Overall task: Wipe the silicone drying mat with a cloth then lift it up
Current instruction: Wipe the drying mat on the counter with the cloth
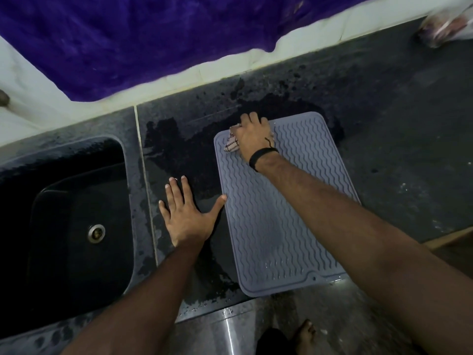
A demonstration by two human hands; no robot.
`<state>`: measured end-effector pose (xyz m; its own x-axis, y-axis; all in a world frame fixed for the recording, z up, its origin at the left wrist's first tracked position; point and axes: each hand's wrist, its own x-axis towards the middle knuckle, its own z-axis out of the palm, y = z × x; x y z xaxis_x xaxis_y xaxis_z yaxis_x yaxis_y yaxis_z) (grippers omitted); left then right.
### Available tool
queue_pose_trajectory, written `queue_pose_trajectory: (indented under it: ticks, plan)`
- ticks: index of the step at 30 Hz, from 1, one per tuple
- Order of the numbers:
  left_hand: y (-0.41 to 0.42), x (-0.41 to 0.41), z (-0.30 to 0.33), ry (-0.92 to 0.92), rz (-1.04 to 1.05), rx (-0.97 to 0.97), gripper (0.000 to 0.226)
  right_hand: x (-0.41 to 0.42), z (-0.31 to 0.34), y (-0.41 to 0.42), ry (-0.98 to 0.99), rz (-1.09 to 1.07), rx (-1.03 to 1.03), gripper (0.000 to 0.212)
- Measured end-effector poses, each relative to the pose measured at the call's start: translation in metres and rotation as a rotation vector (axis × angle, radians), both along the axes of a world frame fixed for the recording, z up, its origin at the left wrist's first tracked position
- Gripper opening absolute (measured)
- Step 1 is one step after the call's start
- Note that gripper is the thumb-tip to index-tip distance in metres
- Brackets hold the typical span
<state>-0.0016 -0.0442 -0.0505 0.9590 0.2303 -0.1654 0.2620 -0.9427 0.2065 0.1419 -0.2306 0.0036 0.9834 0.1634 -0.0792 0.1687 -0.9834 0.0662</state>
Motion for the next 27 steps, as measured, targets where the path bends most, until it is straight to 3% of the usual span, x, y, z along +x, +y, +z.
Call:
queue_pose_trajectory:
  ticks: [11, 15, 22, 27]
  plan:
    - [0.001, 0.0, -0.005, -0.02, -0.01, 0.002, 0.124, -0.016, 0.0, -0.119, -0.021, -0.287, 0.005, 0.048]
    - [0.001, 0.0, -0.005, -0.019, -0.007, -0.007, 0.125, -0.012, 0.0, -0.112, -0.072, -0.283, 0.023, 0.047]
    - [0.002, 0.001, -0.007, -0.022, 0.003, 0.003, 0.129, -0.013, -0.015, -0.075, 0.074, -0.262, 0.189, 0.063]
    - [0.001, 0.001, -0.007, -0.029, 0.005, 0.004, 0.129, -0.008, -0.009, -0.104, 0.051, -0.146, 0.071, 0.062]
